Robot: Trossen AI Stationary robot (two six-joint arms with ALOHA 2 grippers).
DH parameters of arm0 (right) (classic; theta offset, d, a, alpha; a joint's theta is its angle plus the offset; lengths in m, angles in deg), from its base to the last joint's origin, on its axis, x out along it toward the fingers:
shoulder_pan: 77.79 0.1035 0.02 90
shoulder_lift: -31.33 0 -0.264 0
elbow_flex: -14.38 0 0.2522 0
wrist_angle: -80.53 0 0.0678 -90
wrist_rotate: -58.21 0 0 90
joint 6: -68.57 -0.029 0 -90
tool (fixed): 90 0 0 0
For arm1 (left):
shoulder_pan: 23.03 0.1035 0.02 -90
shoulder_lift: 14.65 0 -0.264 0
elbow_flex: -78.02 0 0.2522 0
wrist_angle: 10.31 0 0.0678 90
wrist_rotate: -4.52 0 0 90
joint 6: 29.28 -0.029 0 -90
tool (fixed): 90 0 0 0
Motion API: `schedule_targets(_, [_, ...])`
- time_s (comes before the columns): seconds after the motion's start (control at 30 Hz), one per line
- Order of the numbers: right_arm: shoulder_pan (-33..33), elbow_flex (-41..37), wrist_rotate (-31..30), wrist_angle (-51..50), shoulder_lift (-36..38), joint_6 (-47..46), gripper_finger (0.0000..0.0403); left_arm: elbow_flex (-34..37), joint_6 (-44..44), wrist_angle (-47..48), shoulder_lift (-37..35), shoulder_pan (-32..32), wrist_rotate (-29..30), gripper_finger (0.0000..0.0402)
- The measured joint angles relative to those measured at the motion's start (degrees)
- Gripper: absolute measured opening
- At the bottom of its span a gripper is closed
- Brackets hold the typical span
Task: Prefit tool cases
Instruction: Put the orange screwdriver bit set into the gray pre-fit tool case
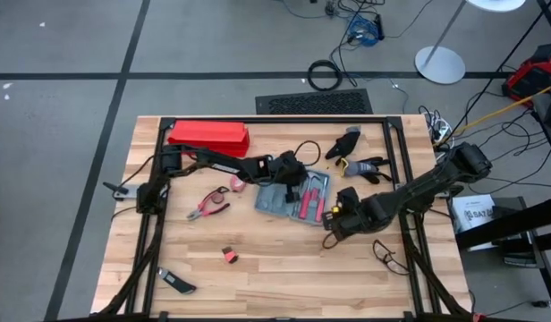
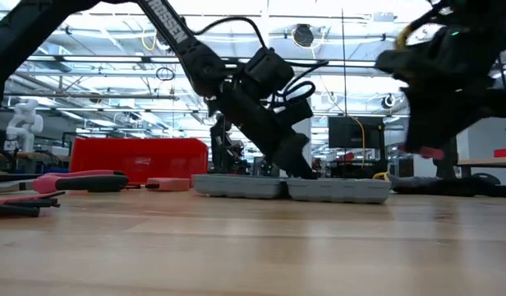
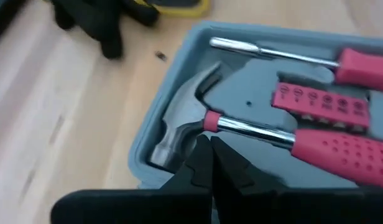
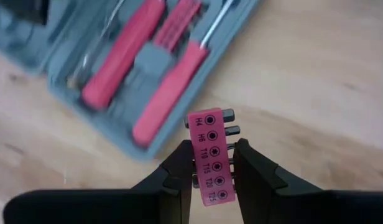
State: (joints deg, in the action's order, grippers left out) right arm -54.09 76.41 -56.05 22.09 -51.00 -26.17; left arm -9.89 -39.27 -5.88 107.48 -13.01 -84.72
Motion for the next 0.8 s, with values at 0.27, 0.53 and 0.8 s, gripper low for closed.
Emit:
schedule_targets(0.27, [-3.87, 0.02, -0.29, 4.14, -1.05, 8.39, 0.008, 0.01, -19.43, 24.15, -12.27, 0.6, -0.65, 0.0])
schedule_targets(0.53, [-3.73, 0.02, -0.2, 4.26, -1.05, 10.16, 0.008, 2.51, -17.47, 44.83, -12.57, 3.63, -4.74, 0.0])
schedule_targets(0.8, [-3.73, 0.02, -0.64, 4.76, -1.07, 12.02, 0.008, 4.33, -4.97, 42.6, -12.37, 0.87, -9.02, 0.0])
